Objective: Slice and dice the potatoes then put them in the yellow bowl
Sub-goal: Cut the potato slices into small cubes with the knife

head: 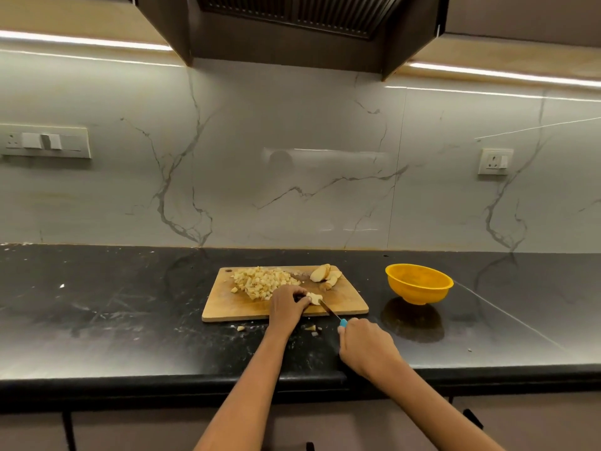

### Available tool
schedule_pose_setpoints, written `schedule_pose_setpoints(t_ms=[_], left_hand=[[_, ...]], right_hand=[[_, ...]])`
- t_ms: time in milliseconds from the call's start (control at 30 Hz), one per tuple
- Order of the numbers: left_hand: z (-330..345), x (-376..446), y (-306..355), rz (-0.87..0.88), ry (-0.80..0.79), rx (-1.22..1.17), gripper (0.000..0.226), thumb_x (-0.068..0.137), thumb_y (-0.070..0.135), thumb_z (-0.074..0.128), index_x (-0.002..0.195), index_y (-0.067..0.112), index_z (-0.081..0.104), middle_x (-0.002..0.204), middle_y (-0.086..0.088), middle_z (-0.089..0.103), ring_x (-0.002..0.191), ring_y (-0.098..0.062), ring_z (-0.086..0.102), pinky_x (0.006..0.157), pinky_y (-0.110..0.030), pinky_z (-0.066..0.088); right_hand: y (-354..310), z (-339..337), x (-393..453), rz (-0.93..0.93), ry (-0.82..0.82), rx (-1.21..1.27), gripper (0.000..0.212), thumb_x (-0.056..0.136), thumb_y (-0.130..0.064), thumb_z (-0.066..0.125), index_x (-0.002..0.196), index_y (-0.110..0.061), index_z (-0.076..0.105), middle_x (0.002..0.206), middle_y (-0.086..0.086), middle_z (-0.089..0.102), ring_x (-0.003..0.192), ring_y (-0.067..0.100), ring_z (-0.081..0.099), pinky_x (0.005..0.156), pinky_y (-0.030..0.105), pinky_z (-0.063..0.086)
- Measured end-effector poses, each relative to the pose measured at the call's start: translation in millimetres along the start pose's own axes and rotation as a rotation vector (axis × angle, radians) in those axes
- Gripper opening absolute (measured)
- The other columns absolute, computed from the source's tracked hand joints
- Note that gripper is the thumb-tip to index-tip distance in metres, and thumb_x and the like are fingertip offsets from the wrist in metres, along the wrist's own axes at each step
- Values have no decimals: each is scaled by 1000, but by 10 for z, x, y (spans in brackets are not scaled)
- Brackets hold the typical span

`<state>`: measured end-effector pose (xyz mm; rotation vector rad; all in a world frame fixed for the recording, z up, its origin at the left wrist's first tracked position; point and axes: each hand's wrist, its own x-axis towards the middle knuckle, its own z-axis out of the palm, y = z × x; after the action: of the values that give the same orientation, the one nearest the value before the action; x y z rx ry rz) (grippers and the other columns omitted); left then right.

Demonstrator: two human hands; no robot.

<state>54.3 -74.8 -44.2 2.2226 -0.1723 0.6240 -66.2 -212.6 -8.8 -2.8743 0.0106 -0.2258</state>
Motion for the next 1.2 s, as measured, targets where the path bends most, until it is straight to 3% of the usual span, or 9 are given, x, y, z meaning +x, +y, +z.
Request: schedule_pose_setpoints(t_ms=[133,233,400,667,800,867,1100,1200], left_hand=[[-4,0,10,-12,43,-20,19,86,16,65,103,10,71,105,-5,70,101,-15,61,89,-22,42],[-19,2,22,-7,40,-12,18,85,14,66,102,9,72,104,-5,70,99,-14,62,88,-21,42],[-29,26,7,-4,40,-5,17,84,15,67,100,10,73,102,-5,71,97,-13,63,86,-21,43],[-23,31,0,8,35,-7,16,82,15,69,96,10,74,99,-5,72,94,-13,64,85,-22,45],[-30,51,-2,23,30,-3,13,81,15,71,91,10,76,95,-5,73,89,-13,65,78,-18,43],[-30,42,13,30,34,1,12,81,15,71,91,11,76,94,-5,73,88,-13,65,77,-19,44],[1,59,-11,12,36,56,16,83,18,69,97,12,74,99,-3,72,95,-12,63,83,-19,43],[3,64,3,12,36,77,17,85,17,66,100,11,72,103,-4,71,99,-13,62,85,-18,41]], right_hand=[[-48,55,164,10,26,119,36,102,-31,36,114,-5,57,115,11,63,108,25,60,82,30,45],[-117,119,336,-15,-31,88,37,102,-29,35,114,-4,59,111,11,64,104,26,61,77,30,45],[-153,88,405,-36,-57,94,32,101,-25,38,113,-5,60,113,11,64,106,27,61,87,35,49],[-180,133,492,-14,-126,91,35,101,-26,35,115,-4,58,113,13,64,104,28,61,82,33,48],[-272,93,598,-22,-182,60,29,100,-18,36,97,-3,61,111,16,65,102,30,62,79,33,47],[-327,62,624,-38,-190,12,28,98,-16,38,107,-1,61,114,16,64,103,30,62,79,32,47],[-207,99,205,-78,-42,-210,27,98,-17,44,118,-6,58,116,10,64,105,25,62,81,33,50],[-116,76,80,-41,35,-123,31,101,-24,40,119,-5,56,114,10,65,104,24,63,83,33,49]])
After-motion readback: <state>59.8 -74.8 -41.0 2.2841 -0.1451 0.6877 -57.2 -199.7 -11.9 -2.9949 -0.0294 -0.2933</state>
